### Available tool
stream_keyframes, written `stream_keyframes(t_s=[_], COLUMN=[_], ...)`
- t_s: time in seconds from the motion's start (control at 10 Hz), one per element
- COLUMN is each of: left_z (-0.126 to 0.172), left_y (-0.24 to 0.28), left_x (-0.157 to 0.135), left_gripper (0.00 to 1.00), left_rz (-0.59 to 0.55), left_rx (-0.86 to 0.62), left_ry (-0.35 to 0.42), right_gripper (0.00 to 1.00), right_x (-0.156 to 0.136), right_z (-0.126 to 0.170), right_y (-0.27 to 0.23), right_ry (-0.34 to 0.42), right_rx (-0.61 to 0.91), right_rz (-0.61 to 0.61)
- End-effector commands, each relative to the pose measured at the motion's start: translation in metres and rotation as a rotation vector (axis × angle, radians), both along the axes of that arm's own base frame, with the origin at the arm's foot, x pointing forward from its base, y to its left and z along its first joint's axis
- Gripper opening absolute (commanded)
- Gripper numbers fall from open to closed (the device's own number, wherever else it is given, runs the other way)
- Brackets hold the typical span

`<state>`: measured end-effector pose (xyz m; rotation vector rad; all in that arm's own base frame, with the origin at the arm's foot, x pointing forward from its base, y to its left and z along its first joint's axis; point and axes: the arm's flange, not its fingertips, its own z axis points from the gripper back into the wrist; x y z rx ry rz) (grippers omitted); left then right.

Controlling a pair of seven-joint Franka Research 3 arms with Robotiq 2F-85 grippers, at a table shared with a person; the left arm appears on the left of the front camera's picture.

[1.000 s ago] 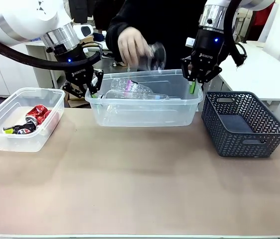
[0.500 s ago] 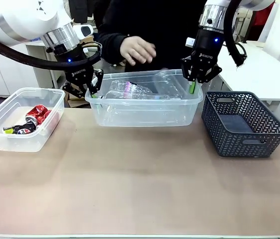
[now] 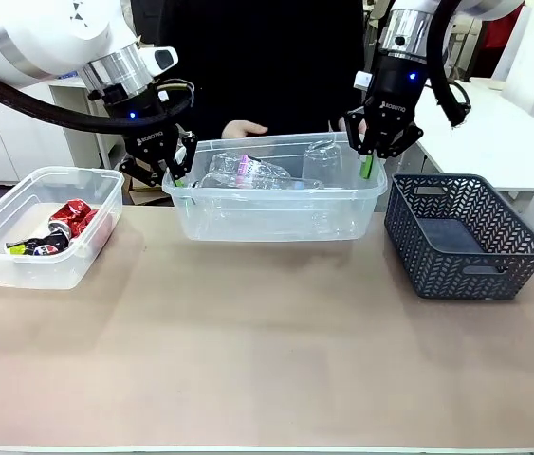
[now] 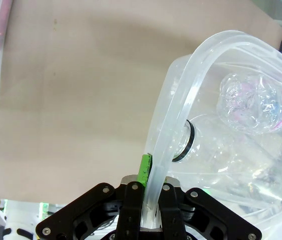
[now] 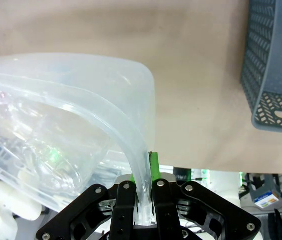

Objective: Sort the waste into each basket.
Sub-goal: Offer the picked Organizing box to the human.

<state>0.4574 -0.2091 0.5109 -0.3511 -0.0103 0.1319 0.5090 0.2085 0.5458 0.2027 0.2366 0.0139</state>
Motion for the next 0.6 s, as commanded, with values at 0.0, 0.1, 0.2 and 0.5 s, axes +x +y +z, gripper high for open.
stream_keyframes(t_s=[0.0, 0.1, 0.2, 0.5], left_z=[0.0034, 0.0034, 0.0034, 0.0000], left_y=[0.0062, 0.0062, 0.0062, 0.0000], left_x=[0.0018, 0.0018, 0.0018, 0.0000], left_gripper=[0.00, 0.00, 0.00, 0.04], left_rz=[0.065, 0.065, 0.065, 0.000], left_rx=[-0.003, -0.003, -0.003, 0.000], left_ry=[-0.022, -0.022, -0.022, 0.000], right_gripper=[0.00, 0.00, 0.00, 0.05], right_x=[-0.0016, -0.0016, -0.0016, 0.0000], right_z=[0.0040, 0.0040, 0.0040, 0.0000], right_y=[-0.0016, -0.0016, -0.0016, 0.0000], right_ry=[0.018, 0.018, 0.018, 0.000], right_rx=[-0.006, -0.006, -0.006, 0.000], right_rz=[0.017, 0.017, 0.017, 0.000])
